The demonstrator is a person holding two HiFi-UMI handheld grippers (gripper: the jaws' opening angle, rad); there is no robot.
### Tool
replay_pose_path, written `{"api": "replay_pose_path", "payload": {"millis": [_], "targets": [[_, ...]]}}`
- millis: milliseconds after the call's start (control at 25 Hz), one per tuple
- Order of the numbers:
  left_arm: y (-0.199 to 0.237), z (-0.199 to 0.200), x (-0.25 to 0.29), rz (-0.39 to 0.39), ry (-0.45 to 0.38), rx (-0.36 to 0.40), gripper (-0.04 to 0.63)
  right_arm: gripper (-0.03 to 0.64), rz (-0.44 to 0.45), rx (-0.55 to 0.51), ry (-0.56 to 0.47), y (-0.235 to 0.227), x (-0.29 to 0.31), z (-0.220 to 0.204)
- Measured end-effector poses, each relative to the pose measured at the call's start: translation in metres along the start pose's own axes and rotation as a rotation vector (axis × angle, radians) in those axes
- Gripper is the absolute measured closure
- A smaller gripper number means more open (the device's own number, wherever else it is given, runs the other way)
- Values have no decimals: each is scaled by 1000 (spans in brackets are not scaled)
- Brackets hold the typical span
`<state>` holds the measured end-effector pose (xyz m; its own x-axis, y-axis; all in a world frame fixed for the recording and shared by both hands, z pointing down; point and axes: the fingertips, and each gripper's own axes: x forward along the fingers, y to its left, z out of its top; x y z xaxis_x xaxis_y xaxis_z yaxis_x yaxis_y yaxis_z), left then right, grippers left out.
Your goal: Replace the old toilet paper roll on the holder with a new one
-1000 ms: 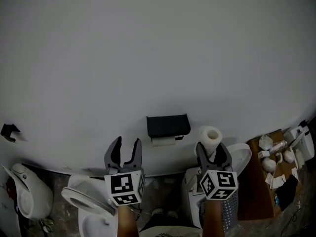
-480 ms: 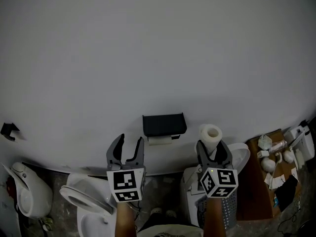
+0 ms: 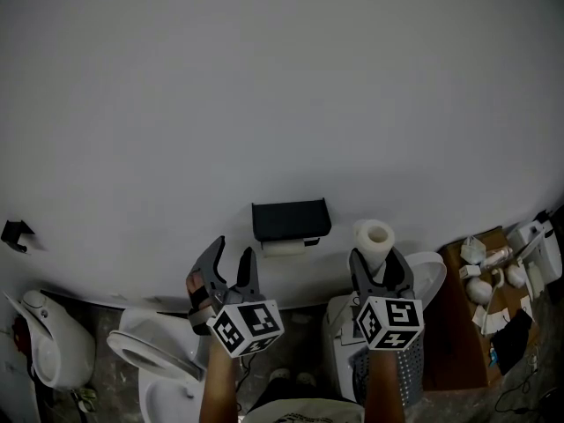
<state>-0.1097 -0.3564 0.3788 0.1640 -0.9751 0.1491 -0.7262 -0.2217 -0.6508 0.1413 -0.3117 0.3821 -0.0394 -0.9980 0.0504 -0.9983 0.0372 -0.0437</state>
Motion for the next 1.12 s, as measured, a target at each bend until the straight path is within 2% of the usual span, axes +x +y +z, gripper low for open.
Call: {"api": "replay_pose_path", "payload": {"millis": [200,280,320,480,760,1120], "targets": [[-18,-4,6,93,65,396,371,337,-12,-11,13,-4,0,-6],[-26,-5,9,107,71,492,371,337,-17,-7,19,-4,0,-8],[-31,-6,10,99,72,510,370,337,-18,-5,21,-5,0,-10],[-49,-9,15,41,67,492,370,337,-27,1,26,-7,1,-13],[-66,-7,22,-9,52,510,370,337,-52,5,33,-15,2,-15],[-107,-20,35,-115,55,600,370,337,-83,6,50,-25,4,-22]]}}
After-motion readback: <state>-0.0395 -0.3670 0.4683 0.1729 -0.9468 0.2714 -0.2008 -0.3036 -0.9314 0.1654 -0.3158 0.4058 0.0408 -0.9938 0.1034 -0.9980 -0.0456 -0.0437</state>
